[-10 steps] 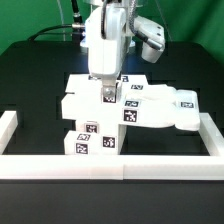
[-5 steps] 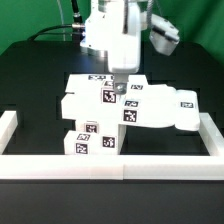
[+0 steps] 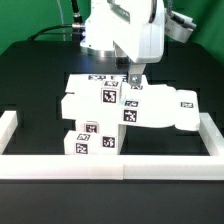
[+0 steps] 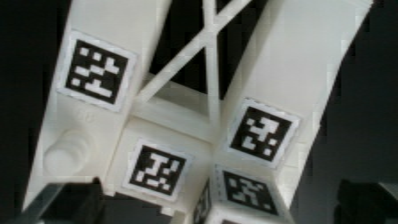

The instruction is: Assemble chair

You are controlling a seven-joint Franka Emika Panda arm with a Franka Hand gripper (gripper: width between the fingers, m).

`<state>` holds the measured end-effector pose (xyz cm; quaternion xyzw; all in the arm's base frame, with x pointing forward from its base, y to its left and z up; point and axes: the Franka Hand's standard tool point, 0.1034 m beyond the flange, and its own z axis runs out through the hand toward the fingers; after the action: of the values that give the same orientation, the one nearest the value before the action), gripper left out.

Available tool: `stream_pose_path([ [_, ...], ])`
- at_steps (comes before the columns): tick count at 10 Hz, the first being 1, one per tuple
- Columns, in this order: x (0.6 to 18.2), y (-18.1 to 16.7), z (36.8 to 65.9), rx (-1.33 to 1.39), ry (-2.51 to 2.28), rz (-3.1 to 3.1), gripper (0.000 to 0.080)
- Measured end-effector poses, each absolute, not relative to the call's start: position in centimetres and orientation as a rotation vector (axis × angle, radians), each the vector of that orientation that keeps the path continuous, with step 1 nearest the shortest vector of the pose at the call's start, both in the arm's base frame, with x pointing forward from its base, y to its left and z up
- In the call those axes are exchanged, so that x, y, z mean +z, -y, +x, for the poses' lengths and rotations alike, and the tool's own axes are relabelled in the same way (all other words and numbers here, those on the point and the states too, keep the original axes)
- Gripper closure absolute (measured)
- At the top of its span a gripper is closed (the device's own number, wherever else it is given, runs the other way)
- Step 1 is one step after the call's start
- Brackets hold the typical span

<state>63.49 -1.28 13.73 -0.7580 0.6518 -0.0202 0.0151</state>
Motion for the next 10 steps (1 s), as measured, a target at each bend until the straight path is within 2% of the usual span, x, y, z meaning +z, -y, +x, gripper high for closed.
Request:
stream_pose_path([
  [4, 14.1, 0.1, 62.9, -0.059, -1.885, -2.475, 0.0151],
  [7, 14.7, -1.1, 59.7, -0.048, -1.712, -2.571, 0.0151],
  [10, 14.5, -1.0, 59.9, -0.056, -1.563, -2.671, 0.0151],
])
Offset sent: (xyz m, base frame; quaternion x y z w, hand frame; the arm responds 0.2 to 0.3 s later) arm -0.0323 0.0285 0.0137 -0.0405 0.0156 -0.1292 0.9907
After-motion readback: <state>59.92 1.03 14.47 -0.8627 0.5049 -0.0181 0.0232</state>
